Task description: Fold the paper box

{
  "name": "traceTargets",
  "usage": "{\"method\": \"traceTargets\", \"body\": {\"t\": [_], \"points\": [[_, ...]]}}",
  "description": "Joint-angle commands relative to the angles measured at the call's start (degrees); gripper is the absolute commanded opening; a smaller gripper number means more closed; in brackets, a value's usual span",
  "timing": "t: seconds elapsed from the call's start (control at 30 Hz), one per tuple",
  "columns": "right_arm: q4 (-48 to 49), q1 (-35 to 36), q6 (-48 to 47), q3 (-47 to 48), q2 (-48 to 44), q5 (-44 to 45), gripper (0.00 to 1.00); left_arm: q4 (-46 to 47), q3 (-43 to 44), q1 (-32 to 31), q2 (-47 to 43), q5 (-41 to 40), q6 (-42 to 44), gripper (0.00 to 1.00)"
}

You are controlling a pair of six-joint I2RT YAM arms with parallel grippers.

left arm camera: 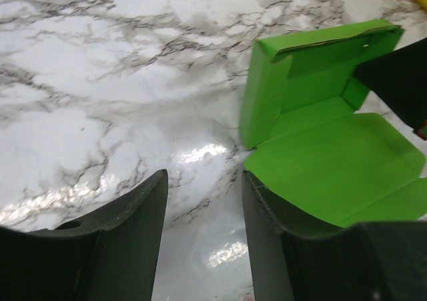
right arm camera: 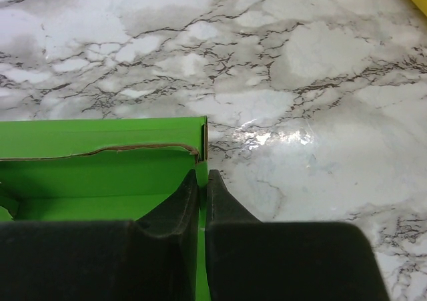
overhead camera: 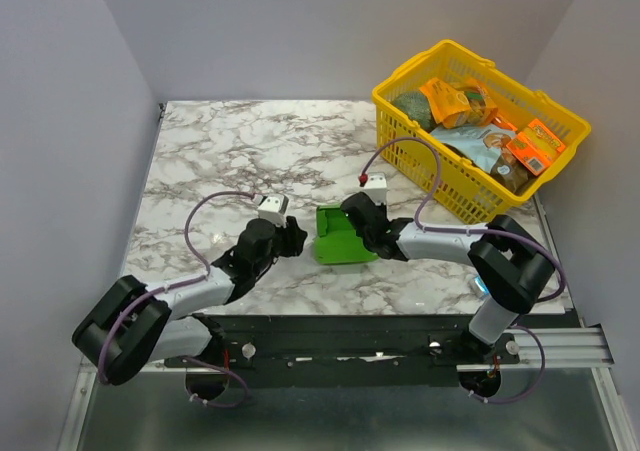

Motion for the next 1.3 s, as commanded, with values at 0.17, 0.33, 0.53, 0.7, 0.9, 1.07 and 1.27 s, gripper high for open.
{"method": "traceTargets", "body": {"t": [0.17,0.33,0.53,0.7,0.9,1.07,1.27], "points": [[-1.0,0.4,-1.9,-1.9,1.4,-9.4,0.01,26.6,0.3,5.5,14.2,20.7,2.4,0.49],[-0.7,0.3,-2.0,-1.9,1.6,-10.1,0.01,33.1,0.5,5.8,19.4,21.5,1.9,0.42],[-0.6,0.3,-2.2,-1.8,2.0,-10.8,0.01,38.7,-0.1,6.5,24.2,21.4,1.2,0.36],[-0.7,0.3,-2.4,-1.5,2.3,-11.4,0.01,41.4,-0.6,6.7,27.0,20.1,1.2,0.31],[-0.7,0.3,-2.6,-1.5,2.5,-12.0,0.01,44.6,-1.9,7.2,29.0,17.7,1.4,0.27],[-0.7,0.3,-2.7,-1.3,2.8,-12.9,0.01,45.7,-0.9,7.2,31.0,17.9,1.4,0.26],[-0.7,0.4,-2.8,-1.7,2.5,-13.1,0.01,45.3,0.3,7.3,33.0,17.0,2.6,0.26]]}}
